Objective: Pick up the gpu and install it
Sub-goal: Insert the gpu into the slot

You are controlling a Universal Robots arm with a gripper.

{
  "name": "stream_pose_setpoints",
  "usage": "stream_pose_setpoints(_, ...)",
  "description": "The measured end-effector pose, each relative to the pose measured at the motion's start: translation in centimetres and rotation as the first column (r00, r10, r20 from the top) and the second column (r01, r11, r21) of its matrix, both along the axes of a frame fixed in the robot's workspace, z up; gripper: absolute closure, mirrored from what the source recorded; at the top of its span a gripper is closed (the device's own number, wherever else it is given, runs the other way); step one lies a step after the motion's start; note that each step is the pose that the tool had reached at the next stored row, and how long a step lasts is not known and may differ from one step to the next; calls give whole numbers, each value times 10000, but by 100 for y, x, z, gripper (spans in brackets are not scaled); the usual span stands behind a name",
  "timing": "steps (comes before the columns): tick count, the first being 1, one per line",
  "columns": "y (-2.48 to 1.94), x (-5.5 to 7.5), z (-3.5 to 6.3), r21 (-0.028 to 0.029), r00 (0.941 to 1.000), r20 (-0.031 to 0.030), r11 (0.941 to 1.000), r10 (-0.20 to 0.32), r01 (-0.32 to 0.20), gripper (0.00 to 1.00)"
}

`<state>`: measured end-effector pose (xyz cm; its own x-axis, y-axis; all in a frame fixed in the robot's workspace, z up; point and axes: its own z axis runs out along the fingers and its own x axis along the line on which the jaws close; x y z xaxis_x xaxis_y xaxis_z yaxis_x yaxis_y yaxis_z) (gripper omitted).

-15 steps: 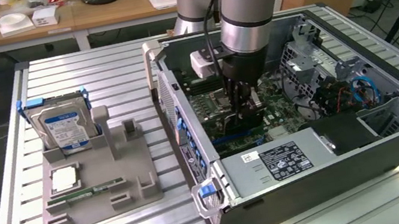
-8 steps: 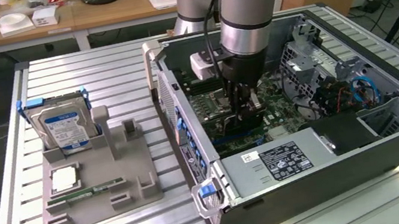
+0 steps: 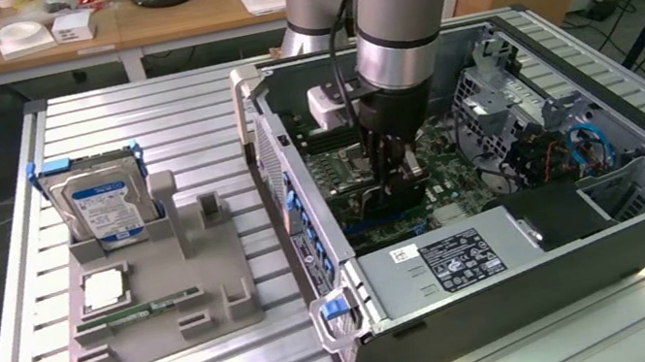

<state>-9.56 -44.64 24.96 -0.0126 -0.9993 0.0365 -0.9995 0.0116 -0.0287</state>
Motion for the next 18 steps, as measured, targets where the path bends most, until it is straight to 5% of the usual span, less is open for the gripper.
stream_pose_setpoints(18, -1, -1, -56, -10, 10000, 5, 10000, 0, 0, 74)
